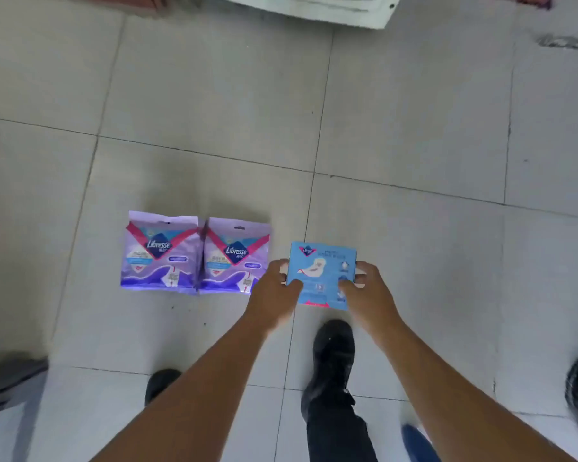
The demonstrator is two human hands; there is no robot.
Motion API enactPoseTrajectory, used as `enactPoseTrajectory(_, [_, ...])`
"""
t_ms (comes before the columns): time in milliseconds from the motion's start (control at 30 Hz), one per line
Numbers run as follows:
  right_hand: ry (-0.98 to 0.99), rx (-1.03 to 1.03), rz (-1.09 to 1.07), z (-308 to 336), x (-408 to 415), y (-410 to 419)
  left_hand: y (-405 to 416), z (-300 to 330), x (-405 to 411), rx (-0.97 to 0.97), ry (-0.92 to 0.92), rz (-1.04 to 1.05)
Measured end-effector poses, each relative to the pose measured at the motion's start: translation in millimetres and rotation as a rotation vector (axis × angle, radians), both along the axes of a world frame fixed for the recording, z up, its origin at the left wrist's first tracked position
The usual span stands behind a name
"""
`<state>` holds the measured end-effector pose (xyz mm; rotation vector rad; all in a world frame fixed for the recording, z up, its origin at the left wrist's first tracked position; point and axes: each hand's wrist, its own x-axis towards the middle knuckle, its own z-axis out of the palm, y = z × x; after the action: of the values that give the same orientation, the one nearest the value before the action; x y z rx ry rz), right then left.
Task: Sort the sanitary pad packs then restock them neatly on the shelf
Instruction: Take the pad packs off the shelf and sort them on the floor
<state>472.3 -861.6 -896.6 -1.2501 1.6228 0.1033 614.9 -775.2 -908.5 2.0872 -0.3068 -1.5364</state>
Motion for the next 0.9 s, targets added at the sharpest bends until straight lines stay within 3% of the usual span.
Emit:
enactPoseTrajectory(200, [0.040, -0.065, 0.078, -176, -11, -66, -75, -170, -31, 0.035, -0.017, 0.008])
enactPoseTrajectory(300, [0.050, -0.046, 0.111, -225, -14, -71, -81, -211, -39, 0.039, -0.059, -0.073])
enactPoseTrajectory(400, [0.068, -0.054, 0.119, -230, -19, -66, -72, -218, -40, 0.045, -0.130, -0.125])
enactPoseTrajectory(567, [0.160, -0.061, 0.246, -168, -31, -54, -50, -160, -28, 0.135, -0.220, -0.117])
enactPoseTrajectory(733, [0.186, -0.224, 0.653, -2, -1, -9, -3, -1, 16, 0.048, -0.461, -0.257])
enactPoseTrajectory(900, [0.176, -0.634, 1.011, 166, 75, 59, 63, 170, 65, -0.110, -0.762, -0.264])
